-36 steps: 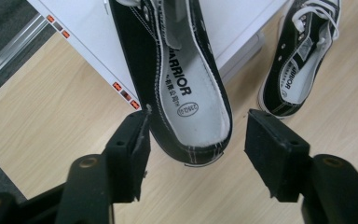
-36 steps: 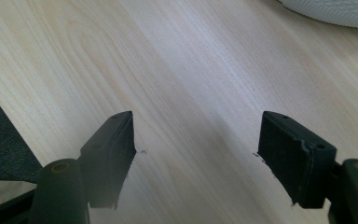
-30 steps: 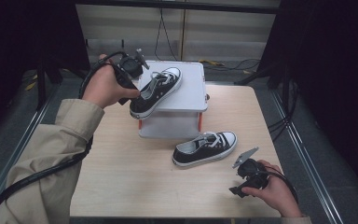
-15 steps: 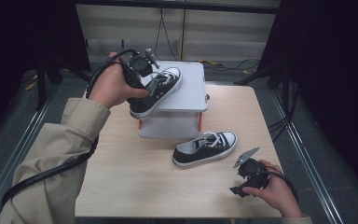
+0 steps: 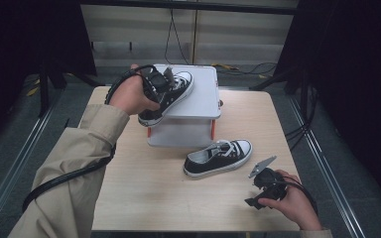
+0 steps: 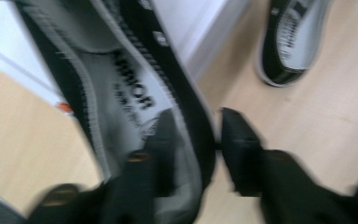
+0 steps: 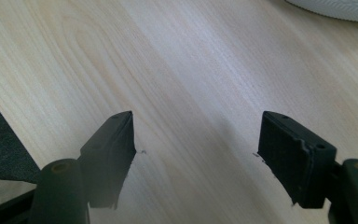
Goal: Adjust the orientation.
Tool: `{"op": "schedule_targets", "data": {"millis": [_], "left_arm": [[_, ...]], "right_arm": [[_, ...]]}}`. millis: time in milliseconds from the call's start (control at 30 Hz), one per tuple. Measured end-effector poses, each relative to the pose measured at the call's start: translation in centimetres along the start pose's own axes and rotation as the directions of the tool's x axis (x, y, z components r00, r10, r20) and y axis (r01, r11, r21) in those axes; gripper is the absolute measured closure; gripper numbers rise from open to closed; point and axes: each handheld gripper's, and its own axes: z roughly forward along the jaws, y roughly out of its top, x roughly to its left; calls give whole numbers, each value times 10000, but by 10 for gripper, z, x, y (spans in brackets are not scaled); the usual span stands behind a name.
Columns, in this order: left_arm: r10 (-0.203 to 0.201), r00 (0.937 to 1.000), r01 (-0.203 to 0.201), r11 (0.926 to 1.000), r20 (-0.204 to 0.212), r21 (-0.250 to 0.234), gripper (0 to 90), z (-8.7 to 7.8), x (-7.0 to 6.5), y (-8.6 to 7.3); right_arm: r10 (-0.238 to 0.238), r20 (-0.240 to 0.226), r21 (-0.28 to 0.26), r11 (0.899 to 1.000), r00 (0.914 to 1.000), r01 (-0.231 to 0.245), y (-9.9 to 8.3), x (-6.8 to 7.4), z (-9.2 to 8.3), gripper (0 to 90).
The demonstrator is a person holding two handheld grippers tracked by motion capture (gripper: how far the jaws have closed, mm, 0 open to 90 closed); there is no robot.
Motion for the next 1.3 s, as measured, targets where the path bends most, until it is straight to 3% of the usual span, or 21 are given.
{"op": "schedule_targets", "data": {"millis": [133, 333, 500, 633, 733, 833, 900, 933, 967, 1000, 1033, 1133, 1200, 1233, 1300], "left_arm": [[-691, 9972, 678, 9967, 286, 436, 797, 0, 1, 7], [-934, 9951, 919, 9948, 327, 448, 817, -2, -2, 12], [-1070, 9936, 1066, 9942, 361, 143, 816, -6, -3, 14], [-1399, 9881, 1431, 9884, 632, -499, 823, -8, -2, 17], [-1522, 9867, 1559, 9855, 566, -677, 829, -8, -1, 22], [-2052, 9781, 2076, 9729, 336, -1017, 837, -7, 3, 30], [-2159, 9763, 2163, 9702, 150, -1094, 838, -6, 5, 32], [-2525, 9675, 2490, 9613, -158, -1180, 839, -1, 8, 36], [-2525, 9675, 2490, 9613, -158, -1180, 838, -1, 8, 36], [-2824, 9591, 2783, 9524, -168, -1244, 837, 5, 12, 39], [-2955, 9552, 2914, 9491, -179, -1197, 836, 7, 14, 40], [-3163, 9486, 3139, 9442, -86, -1001, 820, 14, 14, 43], [-2999, 9536, 2956, 9492, -261, -1079, 804, 14, 12, 44], [-3019, 9529, 2971, 9484, -286, -1110, 798, 14, 10, 45], [-2680, 9625, 2612, 9576, -425, -1212, 785, 15, 8, 45]], "right_arm": [[-21, 0, -57, 10000, 10000, 21, 1, 0, 0, 269], [22, -19, -110, 9999, 10000, -22, -1, -1, -2, 269], [72, 13, -146, 9999, 10000, -71, -1, -2, -4, 269], [47, 26, -252, 9997, 10000, -46, -1, -2, -6, 269], [60, 32, -287, 9996, 10000, -59, -1, -3, -7, 269], [36, 39, -283, 9996, 10000, -35, -1, -3, -7, 269], [16, 25, -284, 9996, 10000, -15, -1, -3, -7, 269], [-27, 34, -299, 9995, 10000, 28, -1, -3, -7, 269], [-27, 34, -299, 9995, 10000, 28, -1, -3, -7, 269], [-34, 24, -297, 9996, 10000, 35, -1, -3, -7, 269], [-12, 51, -300, 9995, 10000, 13, -1, -3, -7, 269], [25, 23, -363, 9993, 10000, -24, -2, -5, -8, 269], [69, 73, -375, 9993, 9999, -67, -3, -6, -9, 269], [46, 102, -398, 9992, 9999, -42, -3, -6, -9, 269], [76, 91, -374, 9993, 9999, -72, -3, -6, -9, 269]]}}
